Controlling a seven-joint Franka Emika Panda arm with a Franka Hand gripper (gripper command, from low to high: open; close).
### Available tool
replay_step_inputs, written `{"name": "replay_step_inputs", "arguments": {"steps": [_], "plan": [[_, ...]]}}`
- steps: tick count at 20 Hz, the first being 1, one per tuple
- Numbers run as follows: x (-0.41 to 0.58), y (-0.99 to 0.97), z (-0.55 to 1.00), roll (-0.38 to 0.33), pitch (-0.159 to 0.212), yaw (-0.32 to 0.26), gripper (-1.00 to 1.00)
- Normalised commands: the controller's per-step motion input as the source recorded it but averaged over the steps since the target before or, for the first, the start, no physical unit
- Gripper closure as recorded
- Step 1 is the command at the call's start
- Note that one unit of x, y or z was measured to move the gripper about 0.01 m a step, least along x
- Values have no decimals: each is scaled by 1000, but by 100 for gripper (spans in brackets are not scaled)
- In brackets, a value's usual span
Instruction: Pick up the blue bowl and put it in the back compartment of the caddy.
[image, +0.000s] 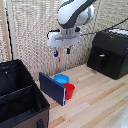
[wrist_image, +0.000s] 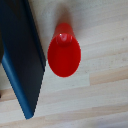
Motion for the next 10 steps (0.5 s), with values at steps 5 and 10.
{"name": "replay_step_inputs", "arguments": {"steps": [5,10], "plan": [[419,-577,0,73,0,-19,-100],[341,-682,0,76,0,-10,-100]]}}
